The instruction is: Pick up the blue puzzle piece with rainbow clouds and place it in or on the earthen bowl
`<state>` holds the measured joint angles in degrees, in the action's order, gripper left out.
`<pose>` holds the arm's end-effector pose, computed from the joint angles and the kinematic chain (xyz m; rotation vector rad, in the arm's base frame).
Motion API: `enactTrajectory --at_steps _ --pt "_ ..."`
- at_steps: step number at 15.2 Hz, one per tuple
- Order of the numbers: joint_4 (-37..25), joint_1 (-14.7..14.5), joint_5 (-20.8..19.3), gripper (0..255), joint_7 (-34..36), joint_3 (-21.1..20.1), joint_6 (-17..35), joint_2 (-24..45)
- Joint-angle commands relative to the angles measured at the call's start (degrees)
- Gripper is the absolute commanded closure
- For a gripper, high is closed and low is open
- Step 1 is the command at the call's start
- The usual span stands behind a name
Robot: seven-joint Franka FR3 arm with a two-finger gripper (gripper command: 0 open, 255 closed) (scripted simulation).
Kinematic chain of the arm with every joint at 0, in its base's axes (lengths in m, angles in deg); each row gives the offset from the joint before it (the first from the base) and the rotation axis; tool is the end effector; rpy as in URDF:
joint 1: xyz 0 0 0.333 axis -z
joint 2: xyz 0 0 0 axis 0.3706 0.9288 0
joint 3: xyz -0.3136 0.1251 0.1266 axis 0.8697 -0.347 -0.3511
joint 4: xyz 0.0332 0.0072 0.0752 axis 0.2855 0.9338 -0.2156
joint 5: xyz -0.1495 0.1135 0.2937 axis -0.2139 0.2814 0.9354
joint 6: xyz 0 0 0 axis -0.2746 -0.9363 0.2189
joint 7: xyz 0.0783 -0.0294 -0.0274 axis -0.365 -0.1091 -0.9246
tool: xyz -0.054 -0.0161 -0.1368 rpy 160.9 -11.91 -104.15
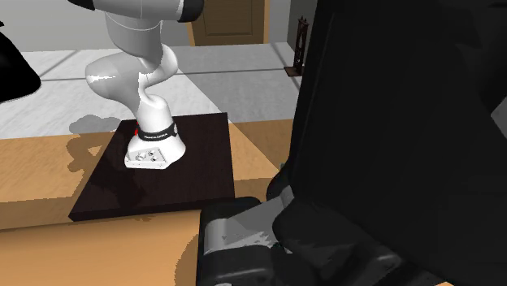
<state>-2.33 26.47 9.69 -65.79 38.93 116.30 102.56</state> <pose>0.3103 -0.5934 0.5815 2.1741 -2.1858 -0.0243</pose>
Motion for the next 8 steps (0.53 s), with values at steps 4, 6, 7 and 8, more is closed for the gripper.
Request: enactTrajectory --at_steps 4,6,7,8 --pt "6.22 -0.94 -0.52 255 -0.63 0.25 4.64 -1.5" --pt "9.31 -1.63 -0.84 255 -0.62 0.34 6.8 -2.4" --pt "10.73 -1.92 -0.98 255 -0.61 0.37 7.82 -2.78" --pt "12.07 -2.19 -1.1 255 -0.6 0.39 8.82 -3.12"
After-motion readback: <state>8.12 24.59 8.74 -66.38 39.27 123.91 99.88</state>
